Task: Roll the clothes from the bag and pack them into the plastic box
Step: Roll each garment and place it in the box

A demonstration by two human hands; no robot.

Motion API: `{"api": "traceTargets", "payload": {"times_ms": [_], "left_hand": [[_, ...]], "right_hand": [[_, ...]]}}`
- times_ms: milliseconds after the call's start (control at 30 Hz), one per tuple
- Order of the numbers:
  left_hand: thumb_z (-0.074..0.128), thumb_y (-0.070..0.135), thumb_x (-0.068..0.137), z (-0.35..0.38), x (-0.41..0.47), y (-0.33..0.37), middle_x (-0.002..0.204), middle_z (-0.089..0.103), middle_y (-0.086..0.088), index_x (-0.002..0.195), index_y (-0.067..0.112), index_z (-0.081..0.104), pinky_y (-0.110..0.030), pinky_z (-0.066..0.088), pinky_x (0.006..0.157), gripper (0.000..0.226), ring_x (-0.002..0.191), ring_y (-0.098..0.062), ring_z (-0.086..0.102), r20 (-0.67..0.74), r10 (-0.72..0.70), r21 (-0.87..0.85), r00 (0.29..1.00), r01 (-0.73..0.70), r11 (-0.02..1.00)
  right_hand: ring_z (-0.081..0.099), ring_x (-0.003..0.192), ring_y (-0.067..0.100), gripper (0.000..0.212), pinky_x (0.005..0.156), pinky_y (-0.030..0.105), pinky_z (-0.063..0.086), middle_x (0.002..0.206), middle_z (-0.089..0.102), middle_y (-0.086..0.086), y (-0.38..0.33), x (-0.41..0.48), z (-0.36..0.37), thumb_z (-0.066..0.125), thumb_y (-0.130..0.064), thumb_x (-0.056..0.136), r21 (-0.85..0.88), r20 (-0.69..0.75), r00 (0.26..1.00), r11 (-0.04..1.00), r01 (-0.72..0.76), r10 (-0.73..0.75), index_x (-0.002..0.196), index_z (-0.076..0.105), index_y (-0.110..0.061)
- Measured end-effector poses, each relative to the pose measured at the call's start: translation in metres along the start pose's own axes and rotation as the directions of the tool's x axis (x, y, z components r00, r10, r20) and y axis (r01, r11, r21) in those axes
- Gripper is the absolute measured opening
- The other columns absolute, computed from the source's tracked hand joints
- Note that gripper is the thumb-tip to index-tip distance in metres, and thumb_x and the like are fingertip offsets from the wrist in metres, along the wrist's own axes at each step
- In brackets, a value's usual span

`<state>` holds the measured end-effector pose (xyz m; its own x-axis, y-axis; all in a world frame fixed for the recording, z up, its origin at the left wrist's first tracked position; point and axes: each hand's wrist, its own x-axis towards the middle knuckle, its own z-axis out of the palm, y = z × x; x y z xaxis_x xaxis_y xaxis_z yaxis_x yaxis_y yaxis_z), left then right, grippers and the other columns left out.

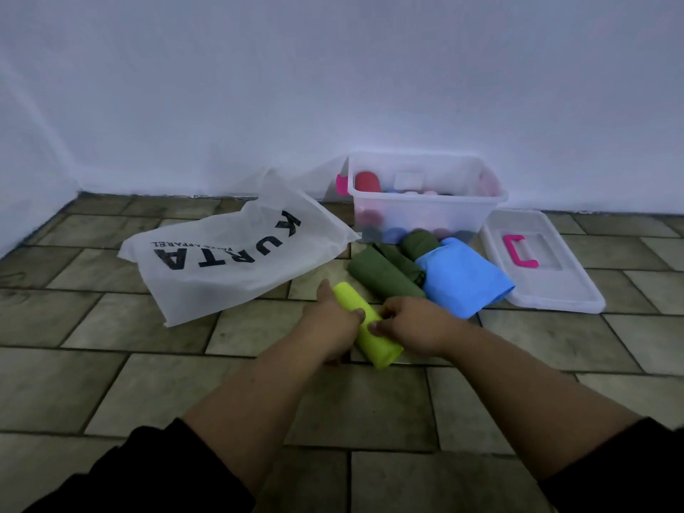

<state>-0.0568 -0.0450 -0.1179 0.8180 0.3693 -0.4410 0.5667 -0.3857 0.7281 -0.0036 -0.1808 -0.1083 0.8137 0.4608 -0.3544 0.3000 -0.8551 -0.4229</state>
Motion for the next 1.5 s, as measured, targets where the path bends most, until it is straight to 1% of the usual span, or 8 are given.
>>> {"api": "traceTargets", "payload": {"times_ms": [200, 367, 633, 767, 1000, 1133, 1267, 1500], "left_hand": [[0.054, 0.025, 0.092, 0.011, 0.006, 0.001, 0.133, 0.044, -0.011, 0.14, 0.04, 0.028, -0.049, 0.044, 0.096, 0.057, 0.11, -0.031, 0.049, -0.062, -0.015, -0.48, 0.998, -0.016, 0.877], [0.062, 0.015, 0.086, 0.012, 0.015, 0.029, 0.117, 0.056, -0.007, 0.119, 0.038, 0.049, -0.052, 0.051, 0.089, 0.042, 0.102, -0.03, 0.058, -0.081, 0.047, -0.702, 0.996, -0.09, 0.706], [0.045, 0.049, 0.092, -0.026, 0.072, 0.123, 0.154, 0.026, -0.006, 0.15, 0.022, 0.013, -0.045, 0.027, 0.111, 0.072, 0.138, -0.025, 0.029, -0.301, 0.434, -0.052, 0.849, -0.469, 0.882], [0.043, 0.057, 0.088, -0.034, 0.112, 0.145, 0.159, 0.006, -0.007, 0.15, 0.011, -0.001, -0.052, 0.014, 0.111, 0.089, 0.143, -0.028, 0.014, -0.224, 0.352, 0.442, 0.909, -0.227, 0.868], [0.031, 0.057, 0.093, -0.024, 0.137, 0.135, 0.158, -0.015, -0.003, 0.149, 0.012, -0.011, -0.058, 0.002, 0.113, 0.083, 0.146, -0.024, -0.006, -0.117, 0.278, 0.549, 0.953, -0.171, 0.818], [0.028, 0.055, 0.095, -0.025, 0.134, 0.133, 0.157, -0.02, -0.005, 0.147, 0.011, -0.015, -0.061, -0.003, 0.111, 0.081, 0.145, -0.025, -0.011, -0.08, 0.302, 0.537, 0.95, -0.214, 0.816], [0.027, 0.054, 0.095, -0.023, 0.133, 0.132, 0.157, -0.021, -0.005, 0.147, 0.011, -0.016, -0.061, -0.004, 0.111, 0.08, 0.145, -0.027, -0.011, -0.086, 0.31, 0.531, 0.947, -0.22, 0.818], [0.029, 0.055, 0.094, -0.024, 0.134, 0.133, 0.157, -0.02, -0.003, 0.147, 0.013, -0.016, -0.063, -0.005, 0.111, 0.082, 0.145, -0.024, -0.01, -0.093, 0.293, 0.497, 0.952, -0.211, 0.841]], "right_hand": [[0.06, 0.073, 0.007, 0.028, 0.069, 0.027, 0.048, 0.084, 0.065, -0.006, 0.004, -0.024, 0.018, 0.066, -0.046, 0.081, 0.482, 0.0, 0.999, 0.875, 0.041, -0.046, 0.094, 0.064, -0.021], [0.063, 0.085, 0.02, 0.033, 0.079, 0.041, 0.049, 0.095, 0.07, 0.007, 0.013, -0.017, -0.006, 0.073, -0.033, 0.076, 0.864, 0.073, 0.997, 0.499, -0.063, 0.001, 0.1, 0.06, -0.015], [0.065, 0.093, 0.031, 0.028, 0.076, 0.043, 0.058, 0.103, 0.065, 0.017, 0.014, 0.03, -0.108, 0.057, -0.012, 0.085, 0.976, -0.107, 0.993, 0.187, 0.113, -0.043, 0.111, 0.06, -0.002], [0.066, 0.06, 0.027, 0.01, 0.051, 0.038, 0.056, 0.078, 0.06, 0.019, 0.014, 0.081, -0.163, 0.058, -0.011, 0.089, 0.852, -0.362, 0.915, 0.462, 0.246, 0.181, 0.084, 0.059, -0.003], [0.057, 0.109, 0.036, 0.032, 0.088, 0.04, 0.047, 0.118, 0.059, 0.022, 0.008, 0.167, -0.168, 0.06, -0.019, 0.089, 0.111, -0.289, 0.944, 0.985, -0.134, 0.161, 0.113, 0.059, 0.002], [0.054, 0.096, 0.029, 0.04, 0.079, 0.033, 0.039, 0.114, 0.058, 0.023, -0.018, 0.181, -0.162, 0.059, -0.029, 0.092, -0.218, -0.119, 0.986, 0.966, -0.141, 0.117, 0.115, 0.06, 0.004], [0.055, 0.095, 0.031, 0.028, 0.077, 0.033, 0.038, 0.104, 0.056, 0.021, -0.026, 0.188, -0.16, 0.057, -0.026, 0.093, -0.256, 0.021, 0.985, 0.953, -0.16, 0.171, 0.076, 0.055, -0.003], [0.053, 0.099, 0.029, 0.031, 0.085, 0.035, 0.039, 0.095, 0.056, 0.006, -0.019, 0.186, -0.15, 0.057, -0.039, 0.083, -0.192, -0.354, 0.933, 0.972, -0.135, 0.059, 0.105, 0.06, -0.016]]}}
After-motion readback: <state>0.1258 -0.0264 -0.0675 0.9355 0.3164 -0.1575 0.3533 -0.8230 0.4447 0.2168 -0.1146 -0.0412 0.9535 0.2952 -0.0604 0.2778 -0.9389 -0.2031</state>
